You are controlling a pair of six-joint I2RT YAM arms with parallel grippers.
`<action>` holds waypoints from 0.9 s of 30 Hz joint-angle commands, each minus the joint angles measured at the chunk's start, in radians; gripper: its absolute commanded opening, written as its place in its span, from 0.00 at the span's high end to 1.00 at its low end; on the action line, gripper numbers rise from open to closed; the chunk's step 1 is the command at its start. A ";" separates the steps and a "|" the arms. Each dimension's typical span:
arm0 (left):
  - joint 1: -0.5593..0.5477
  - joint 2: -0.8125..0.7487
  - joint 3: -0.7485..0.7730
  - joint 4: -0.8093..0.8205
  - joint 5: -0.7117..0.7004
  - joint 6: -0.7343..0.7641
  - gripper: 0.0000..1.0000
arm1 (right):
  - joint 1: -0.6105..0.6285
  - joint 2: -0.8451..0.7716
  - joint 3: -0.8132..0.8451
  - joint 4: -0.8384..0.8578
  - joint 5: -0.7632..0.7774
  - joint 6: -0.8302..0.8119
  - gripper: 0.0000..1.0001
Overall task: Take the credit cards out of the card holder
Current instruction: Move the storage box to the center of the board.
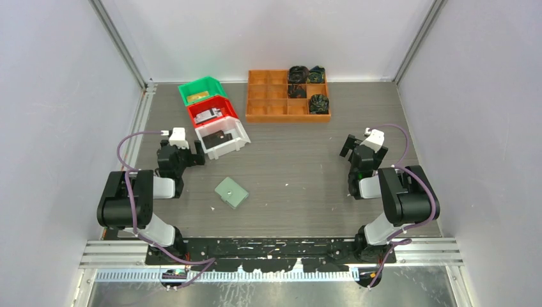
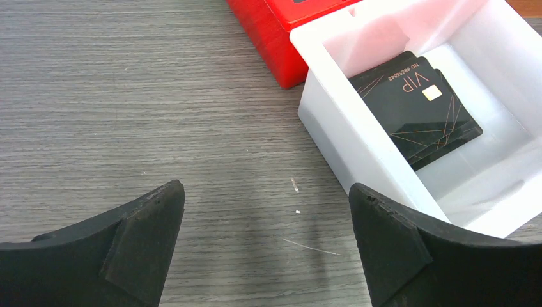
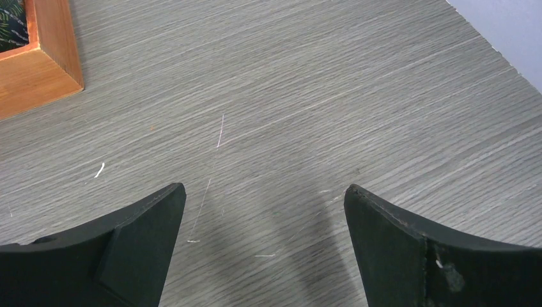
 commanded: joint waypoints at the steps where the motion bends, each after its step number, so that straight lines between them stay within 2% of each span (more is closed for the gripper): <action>1: -0.006 -0.004 0.017 0.046 -0.005 0.007 0.00 | -0.003 -0.013 0.009 0.040 0.029 -0.003 0.01; 14: -0.005 -0.008 0.008 0.061 -0.008 0.006 0.00 | -0.016 -0.024 0.015 0.014 0.027 0.011 0.01; 16: 0.002 -0.047 -0.005 0.066 -0.036 -0.013 0.00 | -0.015 -0.054 0.021 -0.029 0.080 0.043 0.00; 18: 0.018 -0.116 0.000 0.005 -0.036 -0.031 0.00 | 0.005 -0.084 0.030 -0.046 0.109 0.011 0.00; 20: 0.027 -0.202 0.039 -0.157 -0.011 -0.017 0.00 | 0.036 -0.162 0.114 -0.291 0.246 0.049 0.01; 22: 0.031 -0.271 0.112 -0.382 0.007 0.019 0.00 | 0.038 -0.230 0.233 -0.563 0.290 0.146 0.01; 25: 0.044 -0.332 0.198 -0.558 0.026 0.031 0.00 | 0.038 -0.265 0.364 -0.774 0.174 0.217 0.01; 27: 0.068 -0.371 0.240 -0.659 0.064 0.020 0.00 | 0.038 -0.298 0.402 -0.809 0.081 0.294 0.01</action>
